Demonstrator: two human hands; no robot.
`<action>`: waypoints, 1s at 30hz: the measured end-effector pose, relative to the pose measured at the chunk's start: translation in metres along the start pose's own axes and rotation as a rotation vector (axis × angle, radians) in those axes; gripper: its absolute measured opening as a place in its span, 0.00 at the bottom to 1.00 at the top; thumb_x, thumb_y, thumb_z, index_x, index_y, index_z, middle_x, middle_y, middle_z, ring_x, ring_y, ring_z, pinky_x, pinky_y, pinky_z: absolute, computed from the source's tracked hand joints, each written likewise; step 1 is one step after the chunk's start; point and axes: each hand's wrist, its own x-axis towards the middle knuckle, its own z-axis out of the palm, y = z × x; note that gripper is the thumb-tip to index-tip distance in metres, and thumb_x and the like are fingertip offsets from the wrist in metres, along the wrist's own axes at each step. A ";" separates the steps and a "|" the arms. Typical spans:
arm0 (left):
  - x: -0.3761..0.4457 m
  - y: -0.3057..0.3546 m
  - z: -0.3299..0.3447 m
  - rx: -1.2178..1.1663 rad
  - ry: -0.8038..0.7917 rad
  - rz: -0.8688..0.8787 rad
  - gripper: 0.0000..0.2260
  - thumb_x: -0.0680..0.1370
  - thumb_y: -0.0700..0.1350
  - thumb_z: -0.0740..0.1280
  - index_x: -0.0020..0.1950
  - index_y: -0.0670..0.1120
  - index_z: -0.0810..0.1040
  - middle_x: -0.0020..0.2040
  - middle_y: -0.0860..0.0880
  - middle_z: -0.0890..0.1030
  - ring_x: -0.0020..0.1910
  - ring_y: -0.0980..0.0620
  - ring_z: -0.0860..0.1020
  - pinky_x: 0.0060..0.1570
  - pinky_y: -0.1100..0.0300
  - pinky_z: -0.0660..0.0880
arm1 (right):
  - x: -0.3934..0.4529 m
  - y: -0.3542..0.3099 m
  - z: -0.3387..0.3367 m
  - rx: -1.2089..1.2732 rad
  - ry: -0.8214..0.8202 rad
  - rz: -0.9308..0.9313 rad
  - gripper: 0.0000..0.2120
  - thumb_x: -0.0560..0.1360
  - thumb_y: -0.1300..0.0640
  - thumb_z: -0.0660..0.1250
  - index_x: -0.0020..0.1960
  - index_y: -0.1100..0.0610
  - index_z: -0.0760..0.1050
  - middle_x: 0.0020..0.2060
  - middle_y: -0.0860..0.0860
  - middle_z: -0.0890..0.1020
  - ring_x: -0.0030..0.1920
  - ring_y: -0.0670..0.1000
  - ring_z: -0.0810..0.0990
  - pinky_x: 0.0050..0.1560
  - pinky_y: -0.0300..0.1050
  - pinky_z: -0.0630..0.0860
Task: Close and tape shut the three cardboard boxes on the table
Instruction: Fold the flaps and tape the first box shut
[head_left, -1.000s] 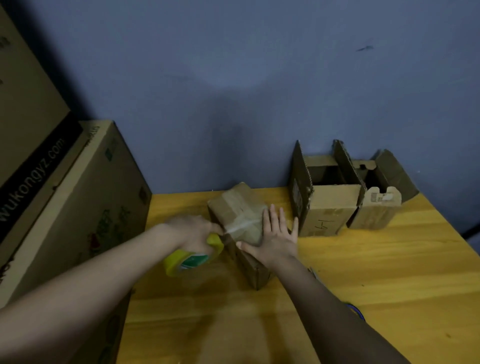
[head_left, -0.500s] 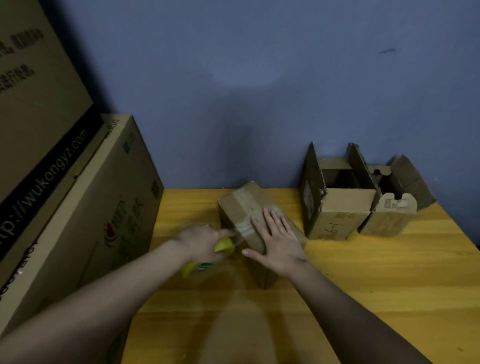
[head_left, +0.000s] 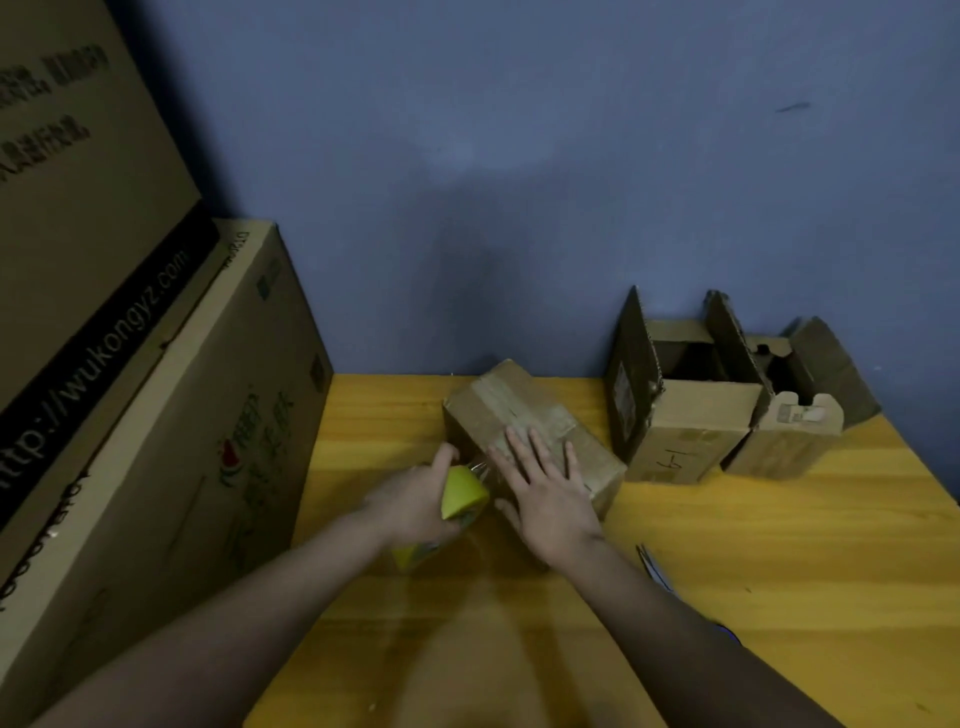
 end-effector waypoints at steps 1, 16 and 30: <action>-0.003 -0.001 0.006 -0.076 0.024 -0.017 0.35 0.70 0.49 0.74 0.71 0.53 0.56 0.60 0.48 0.77 0.54 0.48 0.78 0.48 0.54 0.77 | 0.000 0.001 -0.002 -0.002 -0.007 0.005 0.31 0.82 0.46 0.51 0.77 0.46 0.36 0.75 0.48 0.35 0.77 0.54 0.37 0.73 0.63 0.37; -0.018 -0.011 0.030 0.042 0.211 0.049 0.21 0.79 0.57 0.59 0.71 0.56 0.62 0.60 0.47 0.73 0.55 0.46 0.77 0.47 0.57 0.74 | 0.002 0.001 -0.002 0.016 -0.027 0.025 0.31 0.83 0.50 0.51 0.72 0.44 0.30 0.73 0.47 0.31 0.76 0.53 0.34 0.73 0.61 0.35; -0.009 -0.006 0.061 -0.408 0.124 -0.115 0.33 0.68 0.57 0.74 0.66 0.50 0.61 0.57 0.48 0.79 0.52 0.46 0.79 0.49 0.51 0.77 | 0.008 0.037 -0.016 0.023 -0.083 -0.139 0.33 0.82 0.50 0.55 0.79 0.49 0.40 0.76 0.48 0.35 0.76 0.49 0.34 0.76 0.58 0.38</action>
